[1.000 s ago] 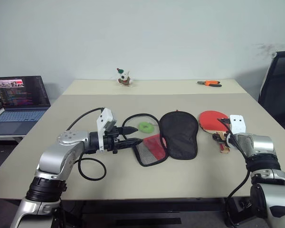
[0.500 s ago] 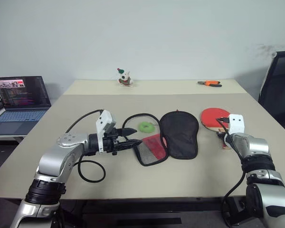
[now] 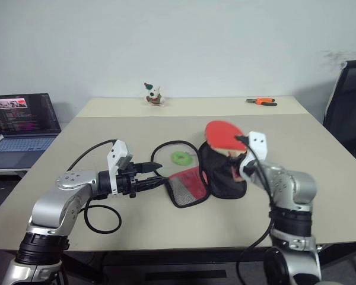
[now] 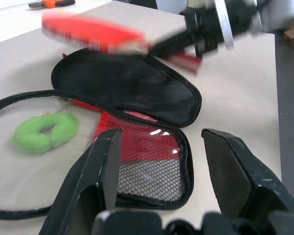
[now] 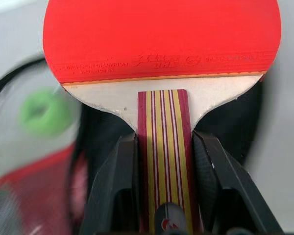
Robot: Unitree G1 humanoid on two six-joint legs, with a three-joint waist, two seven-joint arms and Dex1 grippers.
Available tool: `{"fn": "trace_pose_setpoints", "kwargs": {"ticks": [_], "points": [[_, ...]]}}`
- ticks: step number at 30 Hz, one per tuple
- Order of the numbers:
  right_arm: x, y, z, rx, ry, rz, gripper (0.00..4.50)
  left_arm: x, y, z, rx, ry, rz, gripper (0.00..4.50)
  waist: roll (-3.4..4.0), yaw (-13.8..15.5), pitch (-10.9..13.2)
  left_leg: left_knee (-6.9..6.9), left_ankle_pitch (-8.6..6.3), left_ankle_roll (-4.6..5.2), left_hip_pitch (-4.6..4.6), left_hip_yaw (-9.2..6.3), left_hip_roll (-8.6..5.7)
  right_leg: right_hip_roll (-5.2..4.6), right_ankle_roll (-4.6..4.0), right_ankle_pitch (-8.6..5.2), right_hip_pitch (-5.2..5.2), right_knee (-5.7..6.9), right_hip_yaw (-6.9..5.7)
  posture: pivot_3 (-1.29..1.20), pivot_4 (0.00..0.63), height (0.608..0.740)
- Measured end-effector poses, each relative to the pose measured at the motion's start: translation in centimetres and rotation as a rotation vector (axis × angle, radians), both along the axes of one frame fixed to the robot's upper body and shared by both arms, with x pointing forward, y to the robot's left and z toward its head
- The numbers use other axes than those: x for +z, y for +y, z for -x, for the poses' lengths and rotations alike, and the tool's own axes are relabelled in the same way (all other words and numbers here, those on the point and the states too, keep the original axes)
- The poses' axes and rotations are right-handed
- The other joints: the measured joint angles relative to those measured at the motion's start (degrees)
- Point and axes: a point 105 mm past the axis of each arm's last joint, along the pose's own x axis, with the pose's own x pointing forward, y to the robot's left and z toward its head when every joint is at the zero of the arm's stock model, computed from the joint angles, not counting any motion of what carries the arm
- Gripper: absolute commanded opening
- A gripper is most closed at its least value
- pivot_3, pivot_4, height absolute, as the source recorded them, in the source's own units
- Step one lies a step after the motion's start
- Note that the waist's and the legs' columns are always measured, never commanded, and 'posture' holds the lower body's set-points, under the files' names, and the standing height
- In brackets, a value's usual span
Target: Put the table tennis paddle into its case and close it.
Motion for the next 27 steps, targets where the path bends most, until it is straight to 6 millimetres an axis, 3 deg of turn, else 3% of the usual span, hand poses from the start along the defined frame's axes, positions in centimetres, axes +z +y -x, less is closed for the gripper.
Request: {"fn": "trace_pose_setpoints", "kwargs": {"ticks": [5, 13, 27], "points": [[-1.2, 0.9, 0.2, -0.011, 0.006, 0.030, 1.10, 0.0, 0.0, 0.0, 0.002, 0.000, -0.001, 2.83, 0.00, 0.03, 0.00, 0.07, 0.00, 0.00, 0.01, 0.02, -0.05, -0.02, 0.08, 0.05, 0.00, 0.08, 0.04, 0.00, 0.150, 0.740], [-1.4, -1.2, -0.8, -0.067, -0.040, 0.112, 1.10, -0.1, 0.0, 0.0, 0.003, 0.000, -0.003, 2.83, -0.01, -0.21, 0.00, 0.06, 0.00, 0.01, 0.05, 0.06, 0.00, 0.04, 0.06, 0.04, -0.03, 0.14, 0.08, 0.00, 0.150, 0.740], [-2.7, -0.3, -0.6, -0.041, -0.013, 0.120, 1.10, -0.1, 0.0, -0.1, 0.006, -0.001, -0.004, 2.83, -0.01, -0.48, -0.01, 0.07, 0.00, 0.01, 0.05, 0.11, 0.01, 0.06, 0.06, 0.04, -0.06, 0.19, 0.15, 0.00, 0.150, 0.740]]}}
